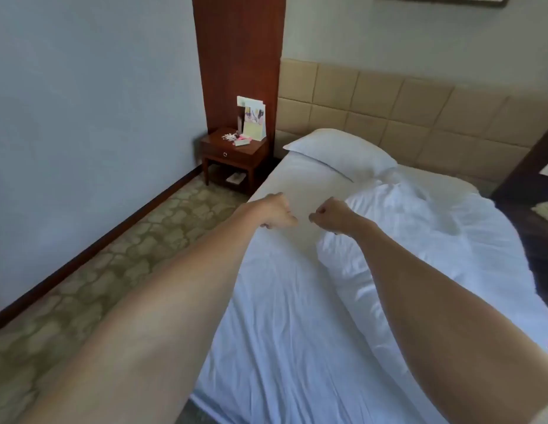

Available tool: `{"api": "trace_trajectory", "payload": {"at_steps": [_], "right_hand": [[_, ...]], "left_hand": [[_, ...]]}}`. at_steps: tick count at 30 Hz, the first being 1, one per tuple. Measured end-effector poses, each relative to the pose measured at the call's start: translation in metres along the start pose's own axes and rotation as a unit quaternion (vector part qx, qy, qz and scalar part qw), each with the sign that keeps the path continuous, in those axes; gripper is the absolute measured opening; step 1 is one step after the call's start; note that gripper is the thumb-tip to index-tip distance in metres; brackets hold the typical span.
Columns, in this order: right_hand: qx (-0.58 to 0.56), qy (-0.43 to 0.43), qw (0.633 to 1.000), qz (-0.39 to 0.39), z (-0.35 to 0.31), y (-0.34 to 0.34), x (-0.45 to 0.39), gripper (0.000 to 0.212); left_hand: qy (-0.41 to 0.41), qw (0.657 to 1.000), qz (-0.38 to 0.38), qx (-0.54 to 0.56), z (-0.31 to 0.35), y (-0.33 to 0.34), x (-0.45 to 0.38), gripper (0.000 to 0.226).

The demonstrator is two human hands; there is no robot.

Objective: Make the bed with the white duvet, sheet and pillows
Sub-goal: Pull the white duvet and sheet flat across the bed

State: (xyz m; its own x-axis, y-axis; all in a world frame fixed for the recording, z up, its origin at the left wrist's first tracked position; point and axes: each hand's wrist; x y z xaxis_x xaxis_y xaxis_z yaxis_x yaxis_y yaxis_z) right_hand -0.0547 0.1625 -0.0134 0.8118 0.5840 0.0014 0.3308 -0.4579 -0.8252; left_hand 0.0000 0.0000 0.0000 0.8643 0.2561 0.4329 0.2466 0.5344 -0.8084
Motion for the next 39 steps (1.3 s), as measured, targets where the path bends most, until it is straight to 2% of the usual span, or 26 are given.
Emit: {"api": "trace_trajectory", "payload": {"at_steps": [2, 12, 21, 26, 31, 39], "right_hand": [[0.006, -0.01, 1.0, 0.021, -0.028, 0.024, -0.021, 0.046], [-0.049, -0.053, 0.997, -0.039, -0.171, 0.165, -0.123, 0.044], [-0.03, -0.05, 0.991, -0.124, -0.23, 0.218, -0.228, 0.046], [-0.037, -0.023, 0.988, -0.147, -0.237, 0.245, -0.32, 0.044], [-0.08, 0.021, 0.99, -0.116, -0.232, 0.249, -0.421, 0.037], [-0.065, 0.088, 0.993, -0.033, -0.217, 0.198, -0.515, 0.041]], "left_hand": [[-0.002, 1.0, 0.02, -0.002, -0.036, -0.015, -0.004, 0.034], [-0.069, 0.995, 0.032, -0.057, -0.246, -0.111, -0.039, 0.033], [-0.063, 0.997, 0.035, -0.027, -0.345, -0.176, -0.108, 0.037], [-0.043, 0.997, 0.031, -0.047, -0.377, -0.222, -0.183, 0.038], [-0.001, 0.995, 0.028, -0.095, -0.39, -0.281, -0.288, 0.041], [0.095, 0.987, -0.01, -0.126, -0.326, -0.356, -0.408, 0.043]]}}
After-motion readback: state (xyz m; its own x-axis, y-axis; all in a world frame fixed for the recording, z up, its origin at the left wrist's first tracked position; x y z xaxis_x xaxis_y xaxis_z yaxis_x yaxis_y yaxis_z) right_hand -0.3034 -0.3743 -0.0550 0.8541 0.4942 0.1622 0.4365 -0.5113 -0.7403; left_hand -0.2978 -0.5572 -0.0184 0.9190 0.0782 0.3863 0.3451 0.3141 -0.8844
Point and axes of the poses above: each hand's wrist, its own x-axis away from the middle knuckle, its own y-axis out of the palm, z = x × y, and after that the axes turned 15 degrees about -y, right-handed
